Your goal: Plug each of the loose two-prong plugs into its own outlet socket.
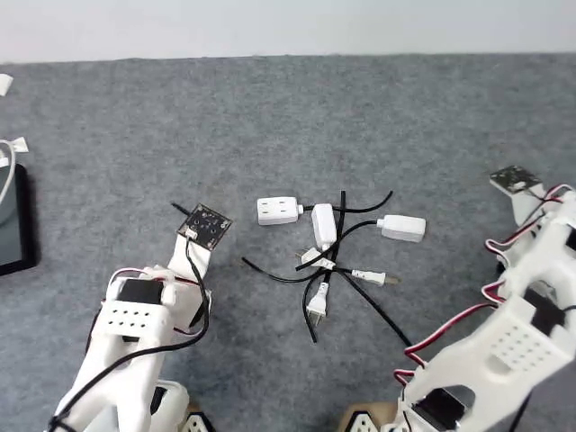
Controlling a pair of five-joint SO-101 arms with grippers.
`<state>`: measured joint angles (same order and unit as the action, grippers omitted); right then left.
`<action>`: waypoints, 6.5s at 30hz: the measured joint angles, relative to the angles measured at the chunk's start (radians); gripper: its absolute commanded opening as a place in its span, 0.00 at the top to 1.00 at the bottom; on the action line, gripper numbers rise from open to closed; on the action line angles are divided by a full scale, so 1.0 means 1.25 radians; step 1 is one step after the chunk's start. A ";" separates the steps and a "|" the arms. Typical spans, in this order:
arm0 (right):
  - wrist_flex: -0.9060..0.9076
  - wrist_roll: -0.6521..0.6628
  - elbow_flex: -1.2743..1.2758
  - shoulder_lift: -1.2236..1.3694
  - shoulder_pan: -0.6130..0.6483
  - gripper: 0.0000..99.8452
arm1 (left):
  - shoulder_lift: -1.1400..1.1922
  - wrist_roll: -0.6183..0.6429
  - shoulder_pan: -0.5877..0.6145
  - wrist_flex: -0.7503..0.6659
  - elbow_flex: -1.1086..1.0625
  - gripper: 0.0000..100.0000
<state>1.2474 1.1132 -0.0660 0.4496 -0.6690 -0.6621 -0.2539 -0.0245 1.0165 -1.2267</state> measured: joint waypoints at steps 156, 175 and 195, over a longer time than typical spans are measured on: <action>-0.126 -0.315 0.406 -0.340 -0.142 0.99 | 0.007 -0.033 -0.015 -0.004 0.000 0.99; -0.265 -0.334 0.566 -0.374 -0.074 0.99 | 0.007 -0.033 -0.015 -0.004 0.000 0.99; -0.350 -0.387 0.561 -0.376 0.023 0.99 | 0.007 -0.041 -0.015 -0.004 0.000 0.95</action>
<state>0.8101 0.6299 0.6352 -0.0199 -0.6398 -0.6529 -0.3046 -0.0430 1.0119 -1.2267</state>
